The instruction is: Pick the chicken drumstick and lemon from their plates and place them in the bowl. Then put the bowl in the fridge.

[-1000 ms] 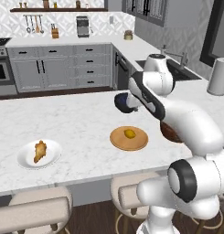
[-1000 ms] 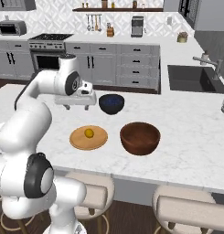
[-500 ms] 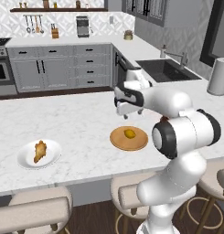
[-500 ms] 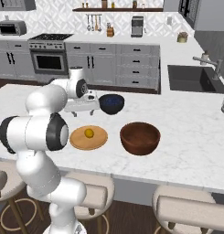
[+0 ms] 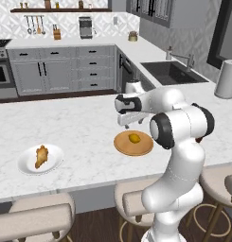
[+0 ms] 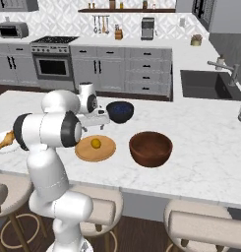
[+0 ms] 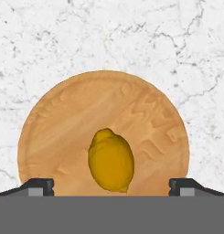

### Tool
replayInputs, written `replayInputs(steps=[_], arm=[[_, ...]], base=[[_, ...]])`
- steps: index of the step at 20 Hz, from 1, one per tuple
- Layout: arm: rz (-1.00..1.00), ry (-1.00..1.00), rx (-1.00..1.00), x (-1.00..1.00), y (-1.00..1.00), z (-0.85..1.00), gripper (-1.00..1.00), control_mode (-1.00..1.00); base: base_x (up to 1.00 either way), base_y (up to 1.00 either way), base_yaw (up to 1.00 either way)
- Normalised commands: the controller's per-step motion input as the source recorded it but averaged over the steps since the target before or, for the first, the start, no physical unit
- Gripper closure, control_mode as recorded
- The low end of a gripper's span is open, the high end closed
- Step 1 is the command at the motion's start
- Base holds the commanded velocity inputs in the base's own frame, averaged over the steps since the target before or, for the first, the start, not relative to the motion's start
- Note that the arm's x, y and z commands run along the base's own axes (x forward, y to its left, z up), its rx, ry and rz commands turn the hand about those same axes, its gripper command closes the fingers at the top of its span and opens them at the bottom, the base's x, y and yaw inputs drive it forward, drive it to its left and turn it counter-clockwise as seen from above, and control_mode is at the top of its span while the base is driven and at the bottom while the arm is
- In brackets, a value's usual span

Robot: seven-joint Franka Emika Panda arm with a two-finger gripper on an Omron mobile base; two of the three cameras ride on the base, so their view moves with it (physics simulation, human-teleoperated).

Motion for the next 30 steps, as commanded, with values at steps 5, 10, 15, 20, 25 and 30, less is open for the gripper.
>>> replayInputs(steps=[5,10,15,20,25,30], arm=[[0.00,0.02,0.00,-0.01,0.00,-0.37,-1.00,-1.00],[0.00,0.10,0.00,-0.35,0.00,-0.27,-1.00,-1.00],[0.00,0.04,0.00,-0.17,-0.04,-0.23,-1.00,-1.00],[0.02,0.01,0.00,0.26,0.00,-0.09,-1.00,-1.00],[0.02,0.01,0.01,0.09,0.00,-0.15,-1.00,-1.00],[0.00,0.13,0.03,0.00,-0.01,-0.36,-1.00,-1.00]], base=[[0.00,0.00,0.00],[0.00,0.00,0.00],[0.00,0.00,0.00],[0.00,0.00,0.00],[0.00,0.00,0.00],[0.00,0.00,0.00]])
